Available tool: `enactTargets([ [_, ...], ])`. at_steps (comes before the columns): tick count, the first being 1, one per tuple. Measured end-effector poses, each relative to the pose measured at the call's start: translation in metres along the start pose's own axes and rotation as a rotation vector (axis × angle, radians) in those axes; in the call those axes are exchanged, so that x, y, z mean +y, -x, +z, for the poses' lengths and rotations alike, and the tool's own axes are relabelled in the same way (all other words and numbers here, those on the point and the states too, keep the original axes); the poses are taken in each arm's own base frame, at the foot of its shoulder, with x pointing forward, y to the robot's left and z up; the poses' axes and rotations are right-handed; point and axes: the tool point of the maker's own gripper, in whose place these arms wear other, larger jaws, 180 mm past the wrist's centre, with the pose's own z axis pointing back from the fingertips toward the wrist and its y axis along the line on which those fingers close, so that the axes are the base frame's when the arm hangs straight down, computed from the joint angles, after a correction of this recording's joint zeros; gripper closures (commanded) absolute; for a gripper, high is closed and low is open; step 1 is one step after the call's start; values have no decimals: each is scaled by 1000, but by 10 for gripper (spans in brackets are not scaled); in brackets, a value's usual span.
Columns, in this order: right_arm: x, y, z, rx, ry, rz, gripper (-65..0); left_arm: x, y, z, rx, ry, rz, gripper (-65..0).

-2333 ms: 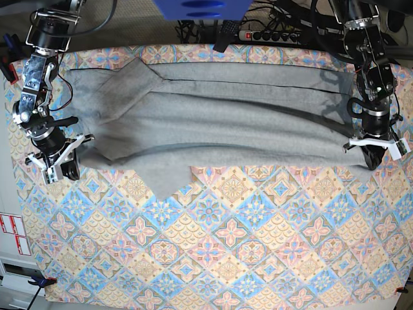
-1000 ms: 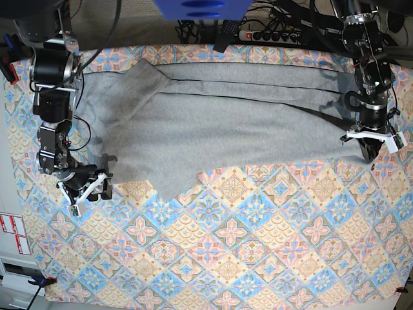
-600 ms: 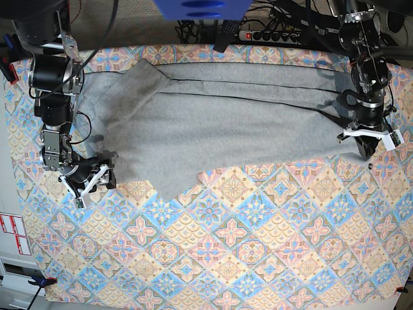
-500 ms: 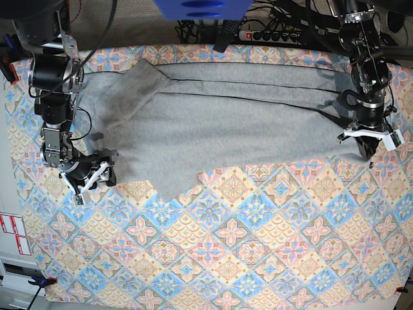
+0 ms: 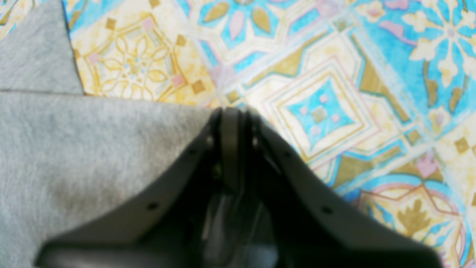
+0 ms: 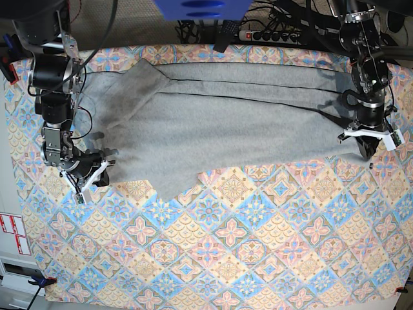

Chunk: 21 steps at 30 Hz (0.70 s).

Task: Fold the T-shirt properly
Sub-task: 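Grasp the folded edge with both grippers and pull toward the collar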

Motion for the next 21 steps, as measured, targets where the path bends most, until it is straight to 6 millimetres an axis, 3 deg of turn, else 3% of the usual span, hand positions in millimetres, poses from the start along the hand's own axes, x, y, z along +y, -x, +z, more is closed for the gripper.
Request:
enactTargets([
  [6, 1, -16, 9, -40, 14, 73, -4, 0, 0, 0, 0, 0, 0, 0],
  [8, 2, -9, 15, 0, 24, 116, -4, 0, 0, 0, -1, 0, -2, 0],
  [15, -14, -28, 59, -42, 124, 191, -4, 1, -2, 0, -2, -1, -4, 0],
  [17, -16, -25, 71, -48, 149, 207, -4, 0, -2, -1, -4, 2, -2, 0],
  [21, -14, 1, 86, -9, 165, 216, -4, 0, -2, -1, -4, 2, -5, 0],
])
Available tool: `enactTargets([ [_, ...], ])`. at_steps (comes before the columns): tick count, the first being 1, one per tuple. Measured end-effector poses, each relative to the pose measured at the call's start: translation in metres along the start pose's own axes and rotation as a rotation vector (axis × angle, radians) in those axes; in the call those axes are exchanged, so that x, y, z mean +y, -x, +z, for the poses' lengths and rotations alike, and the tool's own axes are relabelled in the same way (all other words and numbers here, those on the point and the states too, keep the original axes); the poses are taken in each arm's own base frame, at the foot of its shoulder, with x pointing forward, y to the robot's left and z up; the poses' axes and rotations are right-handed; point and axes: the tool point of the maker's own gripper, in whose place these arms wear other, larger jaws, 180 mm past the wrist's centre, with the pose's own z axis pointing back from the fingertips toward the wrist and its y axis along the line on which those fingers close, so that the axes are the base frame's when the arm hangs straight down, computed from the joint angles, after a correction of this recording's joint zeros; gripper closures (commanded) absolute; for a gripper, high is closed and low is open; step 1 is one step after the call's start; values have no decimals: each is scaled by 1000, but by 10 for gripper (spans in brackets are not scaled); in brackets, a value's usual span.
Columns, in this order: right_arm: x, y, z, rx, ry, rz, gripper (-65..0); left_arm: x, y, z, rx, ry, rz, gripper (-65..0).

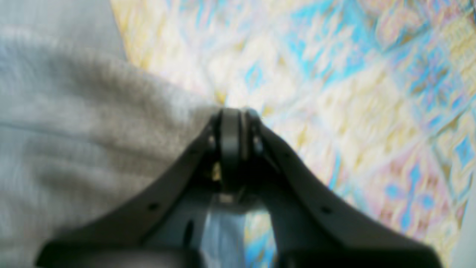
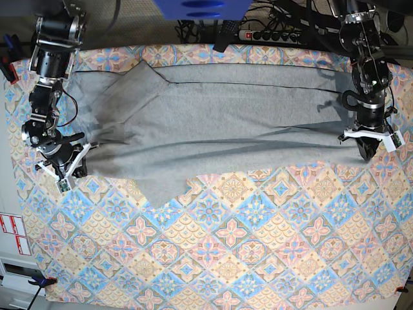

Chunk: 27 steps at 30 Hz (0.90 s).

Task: Fold the T-shirt properly
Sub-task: 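Grasp the folded edge with both grippers and pull toward the collar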

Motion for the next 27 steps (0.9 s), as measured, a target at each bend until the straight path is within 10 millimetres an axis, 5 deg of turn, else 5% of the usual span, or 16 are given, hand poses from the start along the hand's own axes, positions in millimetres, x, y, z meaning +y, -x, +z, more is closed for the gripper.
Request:
enactTargets([
  [8, -3, 8, 24, -57, -19, -47, -4, 4, -6, -1, -8, -2, -21, 0],
  [12, 6, 18, 28, -63, -49, -102, -4, 11, 6, 6, 22, -12, -32, 0],
  [20, 22, 63, 38, 21, -76, -123, -4, 18, 23, 15, 71, -26, -49, 0],
  [27, 30, 78, 48, 49, -85, -110, -4, 22, 70, 25, 196, -22, -72, 0],
])
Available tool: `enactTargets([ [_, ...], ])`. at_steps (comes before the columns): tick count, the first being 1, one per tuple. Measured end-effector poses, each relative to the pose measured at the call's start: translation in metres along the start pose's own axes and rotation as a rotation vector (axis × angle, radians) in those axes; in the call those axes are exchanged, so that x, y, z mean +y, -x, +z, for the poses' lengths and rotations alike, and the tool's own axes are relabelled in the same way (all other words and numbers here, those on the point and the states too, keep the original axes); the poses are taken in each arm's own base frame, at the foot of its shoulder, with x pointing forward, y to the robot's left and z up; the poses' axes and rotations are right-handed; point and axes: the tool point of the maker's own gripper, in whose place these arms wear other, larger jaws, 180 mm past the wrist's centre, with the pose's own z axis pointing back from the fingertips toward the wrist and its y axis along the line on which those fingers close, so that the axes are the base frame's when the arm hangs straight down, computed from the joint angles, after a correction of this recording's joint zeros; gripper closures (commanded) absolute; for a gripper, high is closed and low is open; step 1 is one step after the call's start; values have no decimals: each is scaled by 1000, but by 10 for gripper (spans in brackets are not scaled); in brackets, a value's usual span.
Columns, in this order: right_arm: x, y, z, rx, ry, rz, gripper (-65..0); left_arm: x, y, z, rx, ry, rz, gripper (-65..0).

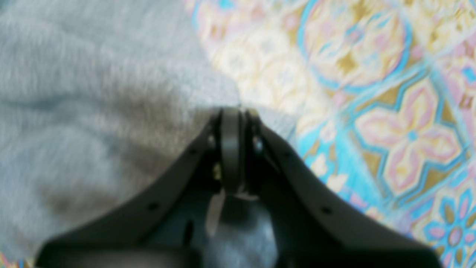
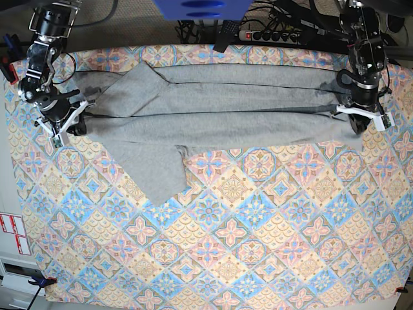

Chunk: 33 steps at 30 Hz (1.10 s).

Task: Fold the T-shirt properly
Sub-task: 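Grasp the folded edge with both grippers and pull toward the collar, then hold the strip ends with both grippers and straighten it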

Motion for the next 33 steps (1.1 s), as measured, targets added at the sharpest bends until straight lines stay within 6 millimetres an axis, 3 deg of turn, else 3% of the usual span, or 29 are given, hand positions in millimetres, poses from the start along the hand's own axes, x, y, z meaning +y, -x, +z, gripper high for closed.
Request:
enactTargets([
  [6, 1, -11, 6, -32, 5, 29, -4, 17, 26, -4, 63, -43, 11, 0],
  [11, 3, -5, 6, -13, 2, 27, -4, 27, 43, -6, 104, -68, 21, 0],
  [16, 3, -4, 6, -13, 2, 26, -4, 11, 50, -12, 144, -10, -46, 0],
  [20, 6, 8, 9, 13, -4, 22, -4, 0, 55, -12, 150, 22, -58, 0],
  [26, 8, 13, 11, 16, -6, 20, -4, 5, 60, -12, 166, 6, -56, 0],
  [29, 9, 19, 12, 29, -9, 19, -4, -3, 40, -10, 100, 27, -56, 0],
  [33, 8, 16, 12, 21, -7, 19, -4, -16, -25, 7, -113, 61, -67, 0],
])
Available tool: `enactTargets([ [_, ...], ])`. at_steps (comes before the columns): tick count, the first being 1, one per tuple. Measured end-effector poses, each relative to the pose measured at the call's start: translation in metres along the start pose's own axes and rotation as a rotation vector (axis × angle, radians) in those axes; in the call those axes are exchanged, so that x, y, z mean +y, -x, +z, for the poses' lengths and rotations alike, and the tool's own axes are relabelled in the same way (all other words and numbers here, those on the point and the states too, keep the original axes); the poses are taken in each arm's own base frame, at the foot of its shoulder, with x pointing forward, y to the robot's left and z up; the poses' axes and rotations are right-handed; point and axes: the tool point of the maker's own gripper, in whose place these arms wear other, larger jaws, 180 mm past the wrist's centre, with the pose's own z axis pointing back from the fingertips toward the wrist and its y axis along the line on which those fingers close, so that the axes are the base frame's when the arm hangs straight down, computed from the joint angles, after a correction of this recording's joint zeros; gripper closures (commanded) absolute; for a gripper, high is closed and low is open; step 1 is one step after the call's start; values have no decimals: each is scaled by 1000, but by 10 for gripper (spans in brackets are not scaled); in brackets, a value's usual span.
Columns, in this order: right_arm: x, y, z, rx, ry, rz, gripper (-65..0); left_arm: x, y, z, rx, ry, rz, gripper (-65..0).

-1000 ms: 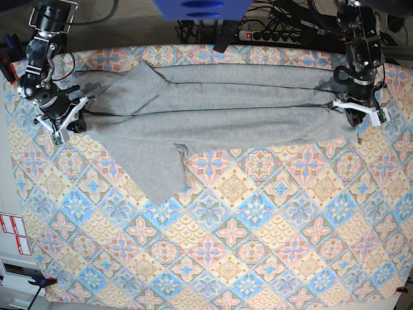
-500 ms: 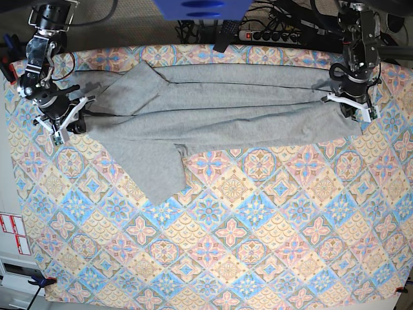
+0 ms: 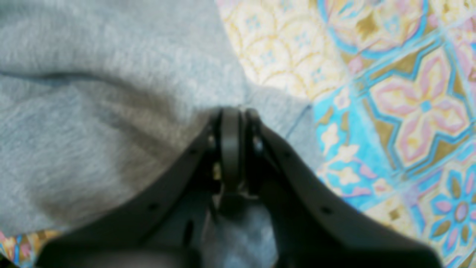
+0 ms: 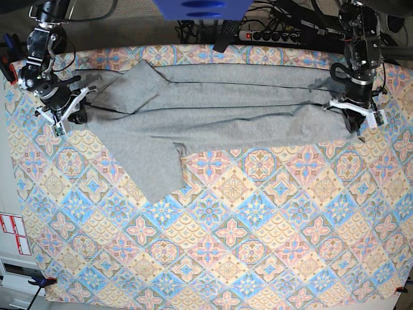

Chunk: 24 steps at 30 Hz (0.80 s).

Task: Fold the T-shirt properly
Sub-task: 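Hold the strip ends with both grippers and straighten it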

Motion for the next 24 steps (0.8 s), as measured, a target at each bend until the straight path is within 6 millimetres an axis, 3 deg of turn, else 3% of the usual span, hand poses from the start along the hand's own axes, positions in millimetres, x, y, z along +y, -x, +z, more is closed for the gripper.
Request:
enactTargets([
  [3, 0, 0, 0, 3, 1, 0, -4, -10, -20, 9, -49, 32, -14, 0],
  [6, 0, 1, 0, 3, 0, -1, -4, -13, -25, 18, -62, 43, -20, 0],
  [12, 0, 1, 0, 3, 0, 0, -4, 2, 4, 22, 16, 9, -33, 0],
  [16, 0, 1, 0, 4, 1, 0, -4, 33, 40, 17, 131, -36, -74, 0],
  [19, 0, 1, 0, 2, -1, -1, -4, 53, 55, 11, 174, -90, -67, 0],
  [24, 0, 3, 0, 11, -1, 0, -4, 48, 69, -8, 221, -55, -105, 0],
])
